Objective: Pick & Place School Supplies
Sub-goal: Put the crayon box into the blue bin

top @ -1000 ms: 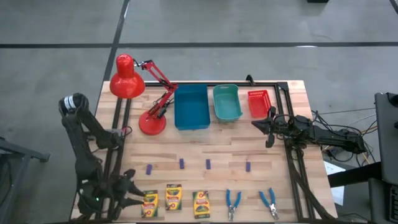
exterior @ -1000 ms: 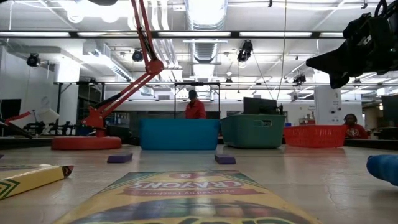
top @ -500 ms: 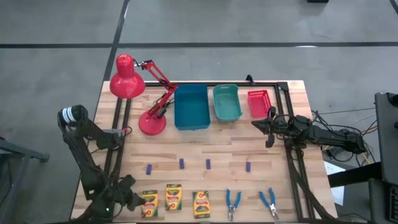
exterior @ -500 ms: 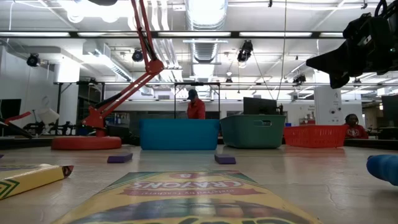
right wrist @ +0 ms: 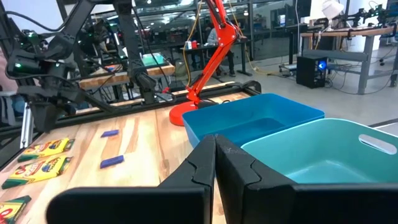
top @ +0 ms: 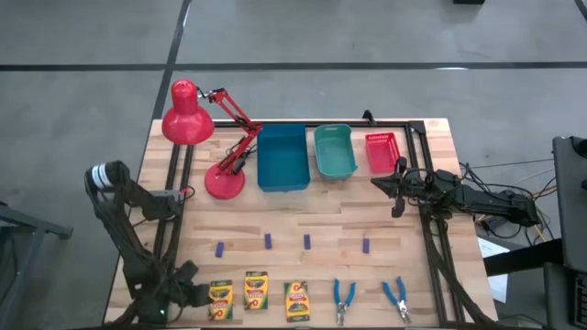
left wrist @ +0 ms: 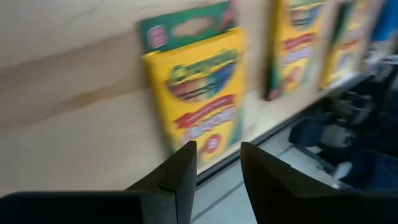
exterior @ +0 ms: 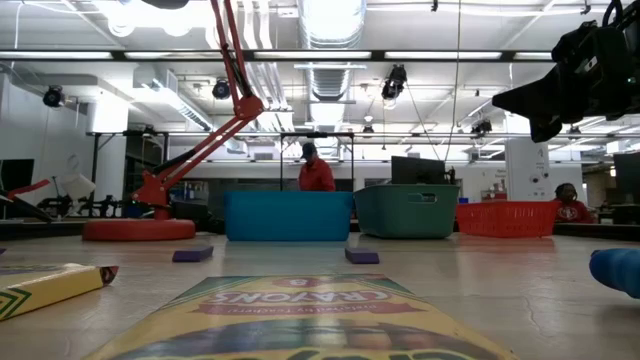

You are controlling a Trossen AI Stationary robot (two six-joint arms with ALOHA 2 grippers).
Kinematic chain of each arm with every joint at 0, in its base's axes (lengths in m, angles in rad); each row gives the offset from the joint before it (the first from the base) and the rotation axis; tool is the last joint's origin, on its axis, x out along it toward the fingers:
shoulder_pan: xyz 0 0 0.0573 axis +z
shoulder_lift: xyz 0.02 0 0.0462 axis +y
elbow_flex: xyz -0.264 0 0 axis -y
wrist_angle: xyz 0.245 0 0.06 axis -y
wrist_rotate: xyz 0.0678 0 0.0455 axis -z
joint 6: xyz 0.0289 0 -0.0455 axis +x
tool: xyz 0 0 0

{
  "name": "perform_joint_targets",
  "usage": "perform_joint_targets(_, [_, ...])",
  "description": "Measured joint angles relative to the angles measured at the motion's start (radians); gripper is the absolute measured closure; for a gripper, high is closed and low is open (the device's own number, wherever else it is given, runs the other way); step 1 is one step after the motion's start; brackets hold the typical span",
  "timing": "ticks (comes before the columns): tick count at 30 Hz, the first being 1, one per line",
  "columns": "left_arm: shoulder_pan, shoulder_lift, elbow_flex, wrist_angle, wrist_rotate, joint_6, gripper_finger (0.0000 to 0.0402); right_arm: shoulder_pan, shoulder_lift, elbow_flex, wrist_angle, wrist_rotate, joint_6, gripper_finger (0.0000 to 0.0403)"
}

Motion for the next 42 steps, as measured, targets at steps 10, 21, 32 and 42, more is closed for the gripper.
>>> perform_joint_targets(10, [0.002, 0.032, -0.001, -0.017, 0.047, -0.047, 0.0273, 0.0, 0.0, 0.0, 0.0, 0.0, 0.0, 0.0394])
perform_joint_targets(21, [0.014, 0.036, -0.001, -0.017, -0.025, 0.066, 0.0273, 0.0, 0.0, 0.0, 0.0, 0.0, 0.0, 0.0394])
perform_joint_targets(32, [0.032, 0.035, -0.005, -0.02, 0.033, 0.069, 0.0273, 0.0, 0.0, 0.0, 0.0, 0.0, 0.0, 0.0394])
perform_joint_targets(42, [0.03, 0.034, 0.004, 0.042, 0.061, 0.069, 0.0273, 0.0, 0.001, 0.0, 0.0, 0.0, 0.0, 0.0394])
